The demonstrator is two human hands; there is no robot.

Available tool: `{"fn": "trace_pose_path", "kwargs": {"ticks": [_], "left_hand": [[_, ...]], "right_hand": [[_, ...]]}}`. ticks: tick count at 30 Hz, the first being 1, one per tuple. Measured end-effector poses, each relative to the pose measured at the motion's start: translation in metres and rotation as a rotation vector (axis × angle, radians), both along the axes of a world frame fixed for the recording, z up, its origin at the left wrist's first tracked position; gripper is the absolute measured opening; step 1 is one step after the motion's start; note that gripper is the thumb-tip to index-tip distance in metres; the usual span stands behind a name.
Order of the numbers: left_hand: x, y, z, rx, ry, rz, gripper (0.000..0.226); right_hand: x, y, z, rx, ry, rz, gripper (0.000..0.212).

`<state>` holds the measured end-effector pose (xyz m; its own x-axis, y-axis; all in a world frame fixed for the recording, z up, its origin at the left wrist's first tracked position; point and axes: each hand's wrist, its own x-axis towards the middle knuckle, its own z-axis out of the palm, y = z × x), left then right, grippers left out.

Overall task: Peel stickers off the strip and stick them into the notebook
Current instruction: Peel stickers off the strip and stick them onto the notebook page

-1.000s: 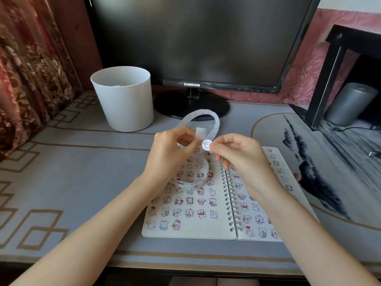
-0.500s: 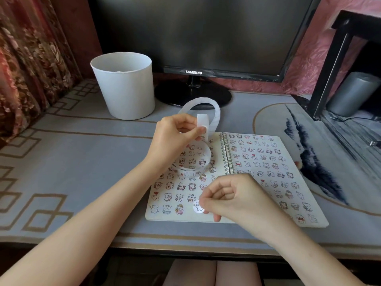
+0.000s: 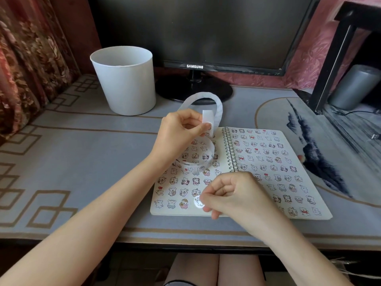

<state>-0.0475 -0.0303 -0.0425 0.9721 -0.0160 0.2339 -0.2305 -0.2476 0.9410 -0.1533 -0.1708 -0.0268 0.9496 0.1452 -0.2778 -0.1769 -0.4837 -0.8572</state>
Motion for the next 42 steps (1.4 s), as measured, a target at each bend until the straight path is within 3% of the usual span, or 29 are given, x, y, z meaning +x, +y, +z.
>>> {"fn": "trace_pose_path", "kwargs": {"ticks": [7, 15, 42], "left_hand": [[-0.001, 0.0, 0.0, 0.0, -0.01, -0.016, 0.005], [-0.002, -0.001, 0.001, -0.022, -0.014, -0.033, 0.006], [-0.004, -0.002, 0.001, -0.01, -0.019, -0.044, 0.005]], "right_hand": [[-0.017, 0.005, -0.002, 0.017, -0.123, -0.036, 0.006], [-0.019, 0.008, -0.011, 0.105, -0.117, -0.144, 0.01], [-0.017, 0.016, -0.018, -0.004, -0.151, -0.2, 0.014]]}}
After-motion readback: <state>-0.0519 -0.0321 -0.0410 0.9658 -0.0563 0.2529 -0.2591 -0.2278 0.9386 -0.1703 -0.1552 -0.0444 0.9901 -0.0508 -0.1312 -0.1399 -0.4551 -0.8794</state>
